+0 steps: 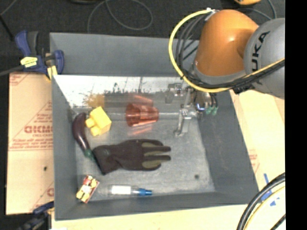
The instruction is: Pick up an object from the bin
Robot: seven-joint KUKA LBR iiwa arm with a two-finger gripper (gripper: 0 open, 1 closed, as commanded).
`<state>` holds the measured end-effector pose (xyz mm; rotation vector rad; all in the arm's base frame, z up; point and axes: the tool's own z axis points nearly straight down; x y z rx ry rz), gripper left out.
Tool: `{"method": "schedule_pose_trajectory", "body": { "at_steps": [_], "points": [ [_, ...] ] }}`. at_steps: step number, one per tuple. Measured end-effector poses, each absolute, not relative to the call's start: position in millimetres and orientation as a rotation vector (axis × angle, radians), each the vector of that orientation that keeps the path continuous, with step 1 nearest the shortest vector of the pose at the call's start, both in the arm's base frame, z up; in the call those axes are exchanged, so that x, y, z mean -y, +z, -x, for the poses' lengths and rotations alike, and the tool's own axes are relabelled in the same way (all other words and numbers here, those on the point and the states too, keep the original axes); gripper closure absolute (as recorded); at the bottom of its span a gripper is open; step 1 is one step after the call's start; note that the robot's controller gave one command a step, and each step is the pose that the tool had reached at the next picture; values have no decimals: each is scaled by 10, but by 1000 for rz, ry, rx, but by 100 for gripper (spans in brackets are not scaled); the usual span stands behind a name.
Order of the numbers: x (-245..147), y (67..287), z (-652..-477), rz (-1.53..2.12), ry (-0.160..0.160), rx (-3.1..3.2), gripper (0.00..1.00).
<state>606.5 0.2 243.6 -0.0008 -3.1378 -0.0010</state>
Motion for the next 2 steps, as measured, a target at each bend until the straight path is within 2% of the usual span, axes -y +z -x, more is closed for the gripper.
{"method": "schedule_pose_trajectory", "body": {
  "at_steps": [1,2],
  "points": [
    [-1,2486,-6078,1,-1,3147,0],
    [-133,1871,-5926,-74,2,3148,0]
  ]
}}
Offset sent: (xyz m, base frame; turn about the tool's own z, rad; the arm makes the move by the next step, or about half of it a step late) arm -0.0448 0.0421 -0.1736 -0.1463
